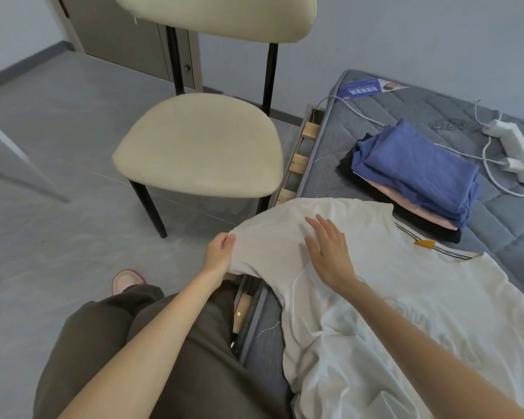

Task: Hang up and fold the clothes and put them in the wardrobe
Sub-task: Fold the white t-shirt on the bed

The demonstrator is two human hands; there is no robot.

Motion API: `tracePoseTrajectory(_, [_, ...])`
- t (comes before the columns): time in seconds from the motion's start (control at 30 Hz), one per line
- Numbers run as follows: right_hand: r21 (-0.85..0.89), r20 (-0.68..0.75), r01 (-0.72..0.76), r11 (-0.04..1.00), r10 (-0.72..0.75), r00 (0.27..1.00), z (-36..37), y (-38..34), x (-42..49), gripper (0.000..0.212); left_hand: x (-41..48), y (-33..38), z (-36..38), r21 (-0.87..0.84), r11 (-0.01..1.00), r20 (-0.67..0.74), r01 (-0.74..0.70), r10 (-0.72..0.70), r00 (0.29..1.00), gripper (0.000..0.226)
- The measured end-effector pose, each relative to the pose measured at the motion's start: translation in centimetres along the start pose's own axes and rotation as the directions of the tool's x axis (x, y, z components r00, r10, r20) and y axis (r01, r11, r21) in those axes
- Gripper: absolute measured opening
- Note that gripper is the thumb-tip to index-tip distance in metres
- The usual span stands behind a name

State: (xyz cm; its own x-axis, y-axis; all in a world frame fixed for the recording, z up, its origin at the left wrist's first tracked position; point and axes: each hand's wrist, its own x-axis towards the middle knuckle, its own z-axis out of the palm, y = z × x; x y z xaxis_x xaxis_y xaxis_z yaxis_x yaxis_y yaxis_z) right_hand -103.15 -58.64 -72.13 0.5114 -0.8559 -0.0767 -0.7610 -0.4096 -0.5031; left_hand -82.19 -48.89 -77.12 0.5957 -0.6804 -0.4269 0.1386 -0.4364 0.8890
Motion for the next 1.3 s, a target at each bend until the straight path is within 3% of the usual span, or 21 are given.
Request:
tracePoseTrajectory(0.17, [-0.253,0.283,0.044,0.966,0.031,0.959,1.0,0.9,-1.5,0.051,-0.7,-2.1,-0.2,0.077,0.990,0.031,0.118,-0.121,0.992,0.022])
tracePoseTrajectory(0.27, [-0.240,0.240,0.030,0.970,0.029,0.970,0.7,0.7,-1.3,0.048,-0.8,-2.2,0.3,0.087,0.952,0.077,0.295,-0.302,0.950,0.023])
tracePoseTrajectory(0.43, [-0.227,0.064,0.090,0.970,-0.077,0.995,-0.1,-0.2,0.9,0.037,-1.3,-2.3,0.9,0.140,0.808,0.181,0.573,-0.590,0.787,0.039])
tracePoseTrajectory(0.57, [-0.218,0.134,0.186,0.958,-0.159,0.978,0.1,-1.2,3.5,0.039,-1.4,-3.1,0.5,0.129,0.720,0.278,0.682,-0.687,0.672,0.058])
tracePoseTrajectory(0.7, [-0.284,0.233,0.274,0.919,-0.210,0.949,1.5,-1.6,5.5,0.040,-1.4,-4.1,0.6,0.057,0.690,0.434,0.721,-0.668,0.605,0.044])
tracePoseTrajectory(0.77, [-0.323,0.235,0.267,0.908,-0.196,0.952,2.1,-1.7,6.6,0.041,-1.3,-4.2,0.8,-0.096,0.680,0.430,0.727,-0.630,0.646,0.030])
tracePoseTrajectory(0.87, [-0.410,0.263,0.279,0.869,-0.180,0.948,2.6,-1.9,8.5,0.041,-0.7,-4.1,0.9,-0.317,0.706,0.298,0.633,-0.559,0.773,0.010])
tracePoseTrajectory(1.07, [-0.660,0.341,0.235,0.714,0.006,0.940,3.3,-3.3,12.5,0.047,-0.9,-3.4,-0.2,-0.129,0.954,0.130,0.271,-0.255,0.958,0.019])
tracePoseTrajectory(1.2, [-0.797,0.469,0.313,0.517,0.202,0.860,4.1,-4.7,14.5,0.043,-1.4,-2.8,-0.8,-0.107,0.985,0.102,0.133,-0.122,0.987,0.015])
tracePoseTrajectory(1.3, [-0.802,0.525,0.348,0.485,0.296,0.798,4.5,-5.4,15.4,0.035,-1.5,-2.6,-1.2,-0.115,0.989,0.119,0.094,-0.081,0.990,0.011])
